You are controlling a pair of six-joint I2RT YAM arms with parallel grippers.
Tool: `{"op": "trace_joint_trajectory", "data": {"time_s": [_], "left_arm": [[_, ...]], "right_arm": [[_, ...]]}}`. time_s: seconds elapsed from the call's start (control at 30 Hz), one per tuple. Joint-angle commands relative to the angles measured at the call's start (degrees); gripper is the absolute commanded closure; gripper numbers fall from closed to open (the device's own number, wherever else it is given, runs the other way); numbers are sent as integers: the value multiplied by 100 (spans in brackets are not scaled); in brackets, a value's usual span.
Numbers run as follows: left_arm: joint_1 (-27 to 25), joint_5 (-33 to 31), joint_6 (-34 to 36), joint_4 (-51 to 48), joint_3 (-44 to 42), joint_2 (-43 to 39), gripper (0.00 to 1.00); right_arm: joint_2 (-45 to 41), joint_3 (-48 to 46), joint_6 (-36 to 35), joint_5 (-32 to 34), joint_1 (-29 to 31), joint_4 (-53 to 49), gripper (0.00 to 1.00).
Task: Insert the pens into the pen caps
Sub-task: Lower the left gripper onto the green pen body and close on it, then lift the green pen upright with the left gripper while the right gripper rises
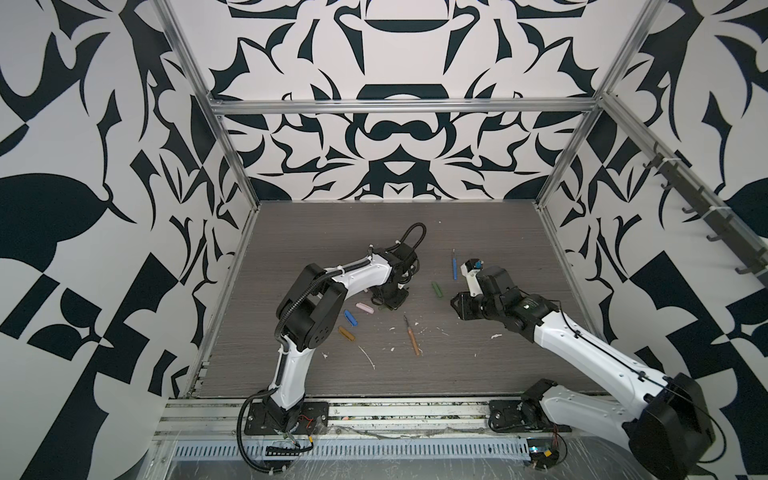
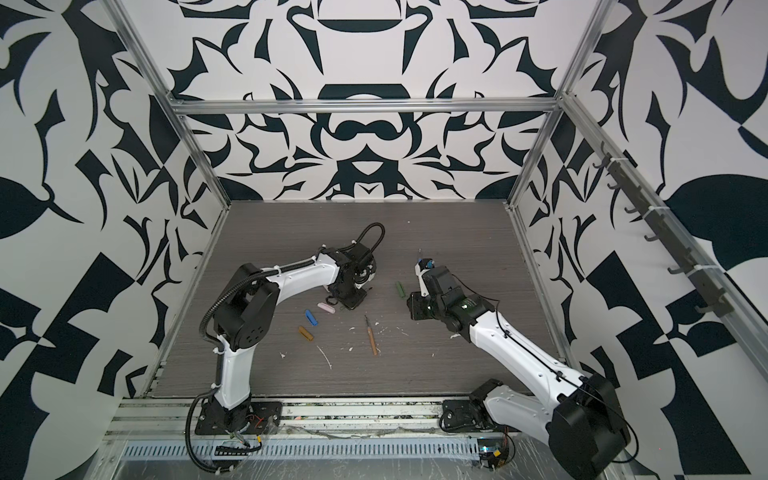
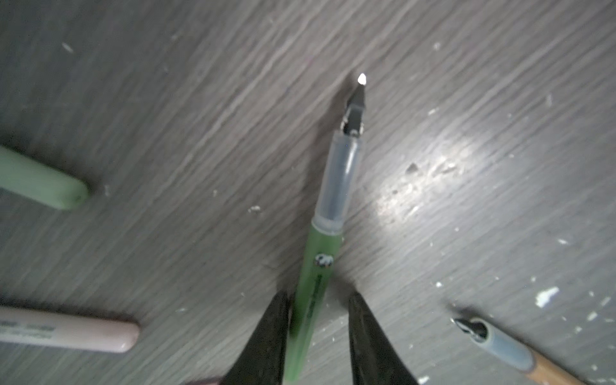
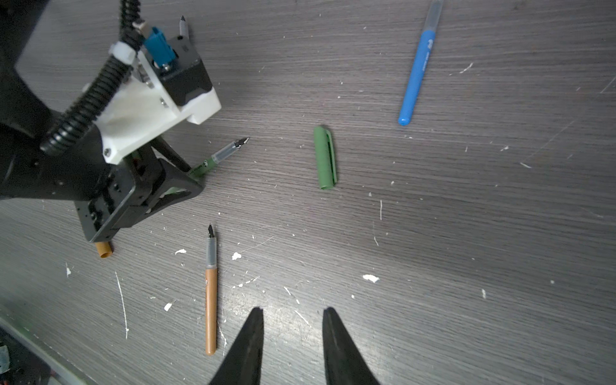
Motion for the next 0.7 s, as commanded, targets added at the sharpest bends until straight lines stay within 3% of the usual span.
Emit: {"op": "trace_joint_trajectory", "data": {"time_s": [0.0, 0.33, 0.47, 0.67], "left_arm": [[-19, 89, 12, -258, -193, -213, 68], [-93, 112, 21, -7, -355, -124, 88], [-178, 50, -28, 207, -410, -335, 90], [-187, 259, -315, 841, -797, -963, 93]], "right_arm": [[-94, -30, 48, -36, -23, 144, 70], [-124, -57, 163, -132, -22, 222, 71], [56, 33, 464, -320, -21, 259, 70], [59, -181, 939, -1273, -20, 1183, 67]]}}
